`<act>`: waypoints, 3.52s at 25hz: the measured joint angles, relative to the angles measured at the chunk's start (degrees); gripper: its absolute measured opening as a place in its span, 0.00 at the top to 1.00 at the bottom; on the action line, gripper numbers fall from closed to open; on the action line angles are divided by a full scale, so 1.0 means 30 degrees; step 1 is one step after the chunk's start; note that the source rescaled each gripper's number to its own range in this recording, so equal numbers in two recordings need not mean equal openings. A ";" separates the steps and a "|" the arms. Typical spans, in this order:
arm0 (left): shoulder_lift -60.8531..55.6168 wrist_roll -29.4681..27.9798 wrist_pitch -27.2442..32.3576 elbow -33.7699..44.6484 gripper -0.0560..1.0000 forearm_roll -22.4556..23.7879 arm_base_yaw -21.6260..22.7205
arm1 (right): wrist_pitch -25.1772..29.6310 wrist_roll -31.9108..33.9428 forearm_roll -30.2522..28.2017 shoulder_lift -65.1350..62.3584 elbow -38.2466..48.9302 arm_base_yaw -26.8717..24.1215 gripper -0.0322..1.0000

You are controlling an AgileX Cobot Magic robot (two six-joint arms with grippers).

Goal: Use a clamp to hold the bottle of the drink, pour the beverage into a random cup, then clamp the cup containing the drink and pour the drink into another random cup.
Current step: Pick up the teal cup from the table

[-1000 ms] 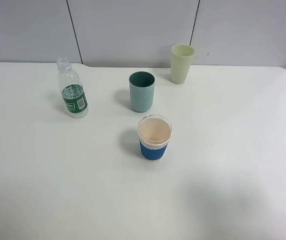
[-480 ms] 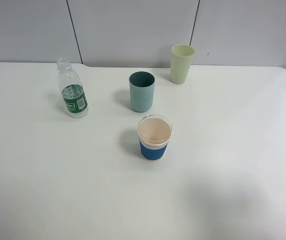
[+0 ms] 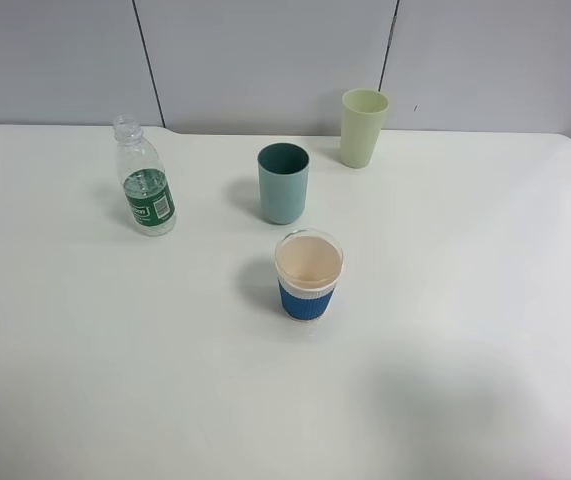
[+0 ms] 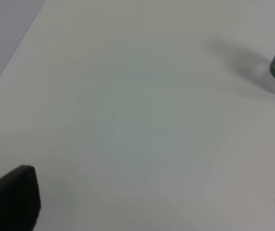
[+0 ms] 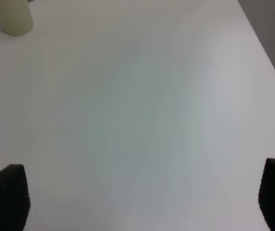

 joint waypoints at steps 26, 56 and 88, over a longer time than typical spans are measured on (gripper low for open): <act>0.0000 0.0000 0.0000 0.0000 0.00 0.0000 0.0000 | -0.3911 -0.0018 -0.1871 0.9400 -0.3004 0.0000 0.00; 0.0000 0.0000 0.0000 0.0000 0.00 0.0000 0.0000 | -1.9332 -0.0251 -0.4723 2.7020 -0.3232 0.1060 0.00; 0.0000 0.0000 0.0000 0.0000 0.00 0.0000 0.0000 | -3.4336 0.1444 -1.3644 3.5715 -0.3287 0.3946 0.11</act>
